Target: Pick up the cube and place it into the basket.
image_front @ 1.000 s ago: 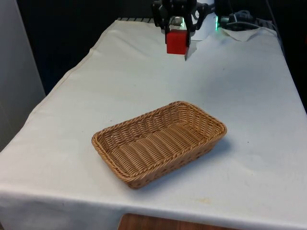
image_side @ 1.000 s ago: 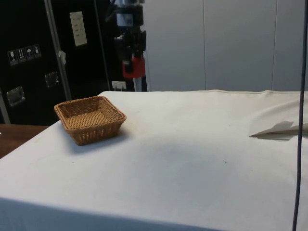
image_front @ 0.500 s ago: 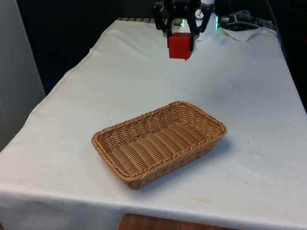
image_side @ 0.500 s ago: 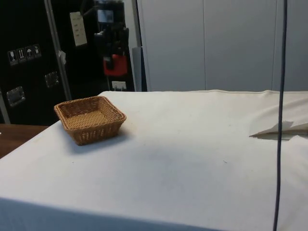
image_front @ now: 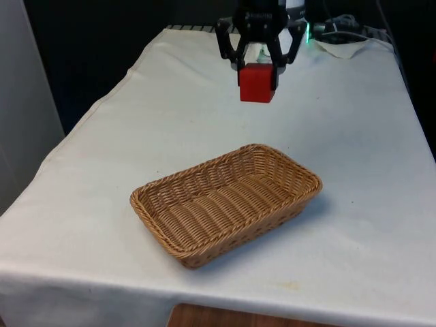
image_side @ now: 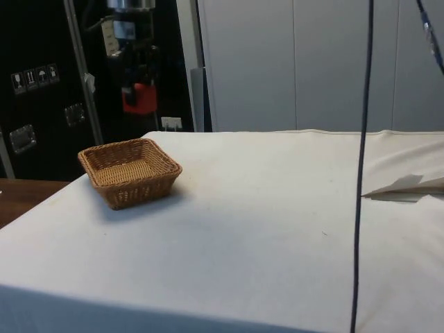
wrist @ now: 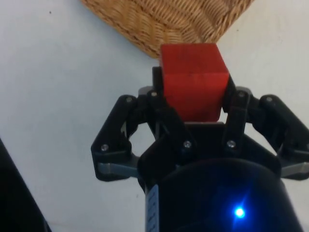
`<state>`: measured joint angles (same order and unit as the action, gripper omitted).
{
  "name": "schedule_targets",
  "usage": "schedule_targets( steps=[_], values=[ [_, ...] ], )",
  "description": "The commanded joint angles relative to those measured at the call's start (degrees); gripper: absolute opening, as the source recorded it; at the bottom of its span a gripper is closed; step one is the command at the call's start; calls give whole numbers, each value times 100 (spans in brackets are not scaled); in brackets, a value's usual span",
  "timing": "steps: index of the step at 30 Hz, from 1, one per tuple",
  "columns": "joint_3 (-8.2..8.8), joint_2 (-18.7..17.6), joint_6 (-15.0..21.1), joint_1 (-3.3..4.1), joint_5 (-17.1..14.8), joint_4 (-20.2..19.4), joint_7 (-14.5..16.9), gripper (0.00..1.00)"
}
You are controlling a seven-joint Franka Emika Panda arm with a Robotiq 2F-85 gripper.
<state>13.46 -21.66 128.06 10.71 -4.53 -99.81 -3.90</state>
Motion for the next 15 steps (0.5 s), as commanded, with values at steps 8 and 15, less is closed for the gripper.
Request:
schedule_targets(
  steps=[8,15],
  values=[
    [-17,-498,-69,-80,-183,573,97,0],
    [23,-963,-34,-120,-321,1037,160,0]
  ],
)
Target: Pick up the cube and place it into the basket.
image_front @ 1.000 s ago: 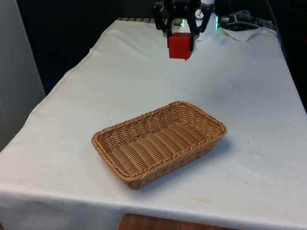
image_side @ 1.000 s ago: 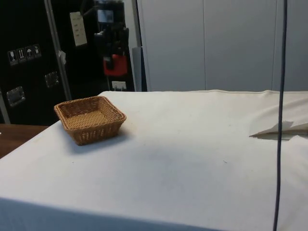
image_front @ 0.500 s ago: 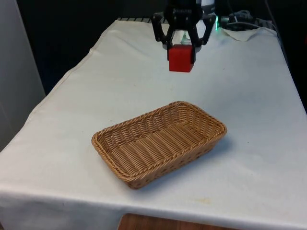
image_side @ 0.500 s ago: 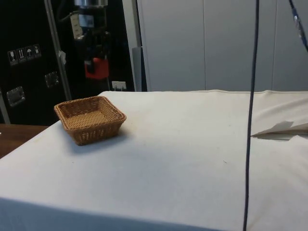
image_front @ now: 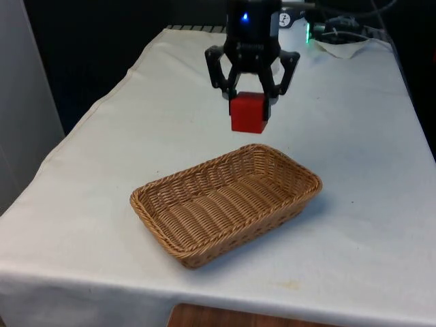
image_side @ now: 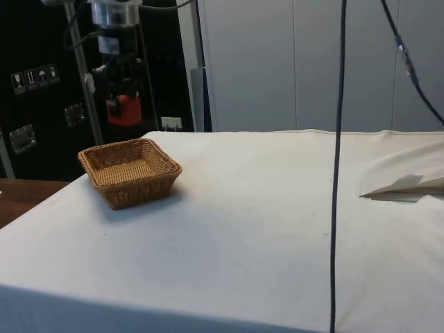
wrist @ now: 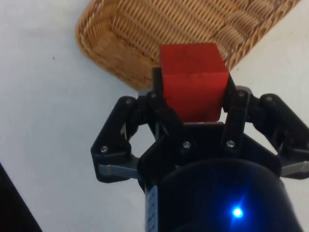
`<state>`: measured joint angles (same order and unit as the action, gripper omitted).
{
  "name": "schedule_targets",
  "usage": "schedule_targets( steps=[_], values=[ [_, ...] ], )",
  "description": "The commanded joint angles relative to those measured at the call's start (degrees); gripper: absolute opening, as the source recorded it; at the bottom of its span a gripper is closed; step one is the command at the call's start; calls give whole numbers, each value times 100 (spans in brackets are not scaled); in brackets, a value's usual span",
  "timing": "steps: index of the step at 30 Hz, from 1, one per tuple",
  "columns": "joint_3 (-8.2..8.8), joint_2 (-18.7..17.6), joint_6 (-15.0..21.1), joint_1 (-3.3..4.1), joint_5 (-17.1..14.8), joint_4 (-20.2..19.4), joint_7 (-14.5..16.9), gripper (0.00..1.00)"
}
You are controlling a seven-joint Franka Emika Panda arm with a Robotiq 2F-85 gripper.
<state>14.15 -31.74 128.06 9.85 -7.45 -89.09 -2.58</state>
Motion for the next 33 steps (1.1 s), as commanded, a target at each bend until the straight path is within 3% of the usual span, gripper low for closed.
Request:
schedule_targets(
  steps=[1,6,7,8,16,17,18,19,26,27,28,33],
  values=[
    [-34,-74,-17,-46,-69,69,57,0],
    [-17,-338,34,-97,-126,269,109,0],
    [29,-315,29,-46,-74,246,52,0],
    [-6,-378,46,-109,-138,298,120,0],
    [109,-831,138,-166,-298,665,275,0],
    [155,-819,143,-126,-258,642,235,0],
    [120,-945,143,-189,-321,779,286,0],
    [126,-997,149,-201,-332,837,298,0],
    [160,-1415,143,-229,-401,1306,292,0],
    [195,-1438,155,-201,-378,1324,275,0],
    [166,-1518,155,-235,-413,1398,286,0],
    [166,-1662,172,-246,-447,1484,315,0]
  ],
)
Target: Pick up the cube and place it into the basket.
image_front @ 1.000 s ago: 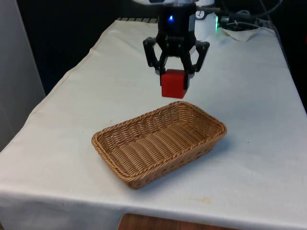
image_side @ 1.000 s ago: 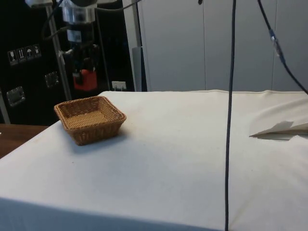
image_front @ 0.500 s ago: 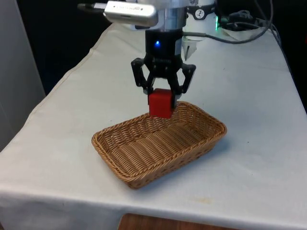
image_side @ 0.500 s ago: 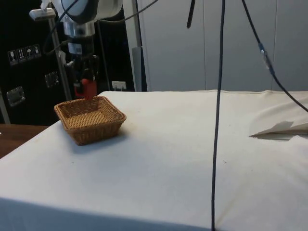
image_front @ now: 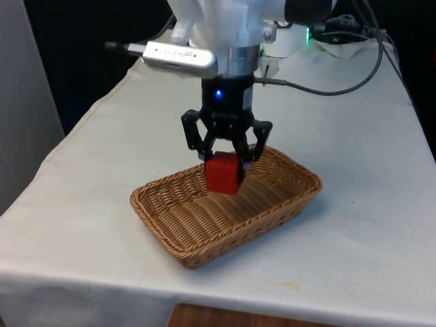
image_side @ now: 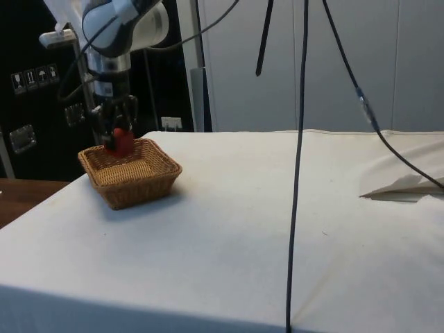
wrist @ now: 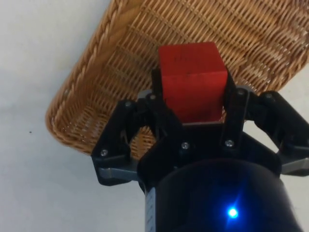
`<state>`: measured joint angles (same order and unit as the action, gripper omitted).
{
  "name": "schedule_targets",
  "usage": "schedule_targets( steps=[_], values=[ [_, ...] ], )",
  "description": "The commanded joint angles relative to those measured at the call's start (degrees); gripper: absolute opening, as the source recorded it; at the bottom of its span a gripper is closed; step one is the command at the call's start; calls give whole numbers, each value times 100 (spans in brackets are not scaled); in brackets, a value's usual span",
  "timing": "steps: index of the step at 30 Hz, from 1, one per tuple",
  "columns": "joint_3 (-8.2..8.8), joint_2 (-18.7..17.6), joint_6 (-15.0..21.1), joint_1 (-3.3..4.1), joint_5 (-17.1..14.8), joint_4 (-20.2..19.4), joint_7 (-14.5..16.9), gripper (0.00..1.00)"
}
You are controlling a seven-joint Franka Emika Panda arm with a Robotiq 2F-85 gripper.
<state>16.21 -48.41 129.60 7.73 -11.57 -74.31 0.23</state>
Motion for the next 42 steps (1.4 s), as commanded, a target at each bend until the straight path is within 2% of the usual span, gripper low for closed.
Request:
schedule_targets(
  steps=[1,2,3,4,6,10,11,12,19,20,21,23,28,29,32,36,37,38,42],
  values=[
    [-52,-29,29,-52,-57,0,57,0],
    [-52,-46,34,-57,-74,6,74,0],
    [0,-17,0,-6,-11,0,6,0],
    [-52,-69,34,-63,-97,6,97,0],
    [-57,-109,46,-74,-149,6,143,0],
    [-57,-183,52,-86,-309,11,269,0],
    [0,-183,34,-40,-286,-6,235,0],
    [-57,-195,52,-86,-344,11,298,0],
    [-40,-304,57,-74,-544,40,384,0],
    [0,-269,52,-40,-504,0,350,0],
    [-34,-327,63,-69,-544,40,378,0],
    [-23,-355,63,-63,-533,46,367,0],
    [34,-458,34,-17,-470,138,315,0],
    [6,-430,80,-34,-504,92,350,0],
    [63,-493,17,17,-418,195,275,0],
    [69,-516,6,40,-367,201,241,0],
    [29,-481,57,11,-401,172,292,0],
    [74,-521,0,46,-350,206,229,0],
    [69,-556,-34,57,-321,206,218,0]
  ],
)
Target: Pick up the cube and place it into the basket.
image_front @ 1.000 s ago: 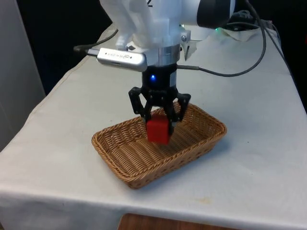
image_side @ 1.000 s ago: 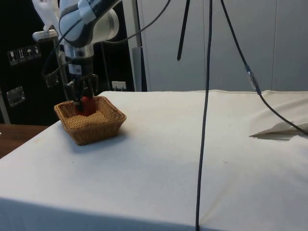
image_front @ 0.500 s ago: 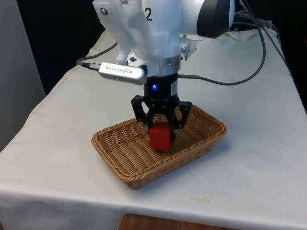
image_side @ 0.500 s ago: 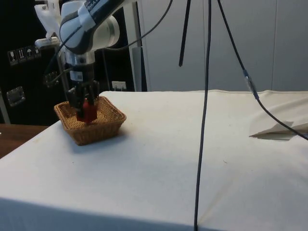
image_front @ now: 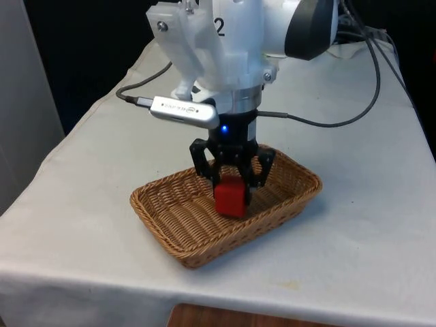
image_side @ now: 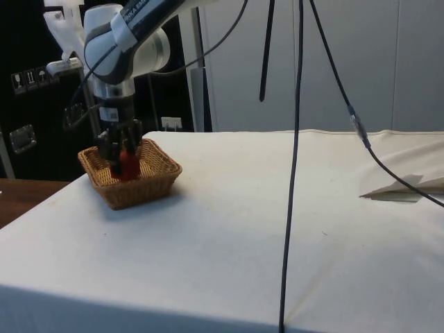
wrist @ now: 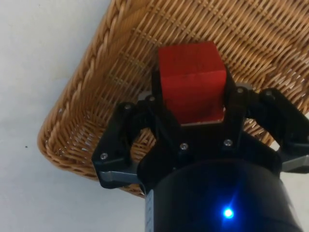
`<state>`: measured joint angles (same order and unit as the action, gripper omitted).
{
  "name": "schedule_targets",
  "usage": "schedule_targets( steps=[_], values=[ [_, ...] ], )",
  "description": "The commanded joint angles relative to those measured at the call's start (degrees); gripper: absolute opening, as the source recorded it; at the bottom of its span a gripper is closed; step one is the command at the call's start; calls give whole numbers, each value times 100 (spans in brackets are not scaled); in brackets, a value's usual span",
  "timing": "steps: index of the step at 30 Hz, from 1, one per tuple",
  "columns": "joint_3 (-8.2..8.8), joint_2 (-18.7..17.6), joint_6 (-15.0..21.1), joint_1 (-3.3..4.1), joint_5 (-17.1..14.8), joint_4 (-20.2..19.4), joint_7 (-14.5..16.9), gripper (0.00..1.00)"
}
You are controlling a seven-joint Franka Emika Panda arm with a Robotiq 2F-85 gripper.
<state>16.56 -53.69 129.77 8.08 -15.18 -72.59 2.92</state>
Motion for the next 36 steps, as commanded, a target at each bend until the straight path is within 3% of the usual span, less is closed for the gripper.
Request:
schedule_targets(
  steps=[1,4,5,10,11,13,14,18,19,22,23,36],
  values=[
    [40,-29,-63,29,46,29,-46,0],
    [17,-11,-11,11,6,0,0,0],
    [69,-29,-74,46,46,23,-40,0],
    [97,-29,-74,69,46,17,-34,0],
    [97,-34,-74,69,52,17,-34,1],
    [69,-17,-40,46,17,0,0,14],
    [97,-34,-74,74,57,17,-34,14],
    [97,-34,-74,74,69,17,-40,53],
    [97,-34,-74,74,74,17,-40,73],
    [97,-34,-74,74,80,17,-40,98],
    [69,-17,-40,52,52,0,0,100],
    [109,92,-160,69,80,34,-23,100]
  ],
)
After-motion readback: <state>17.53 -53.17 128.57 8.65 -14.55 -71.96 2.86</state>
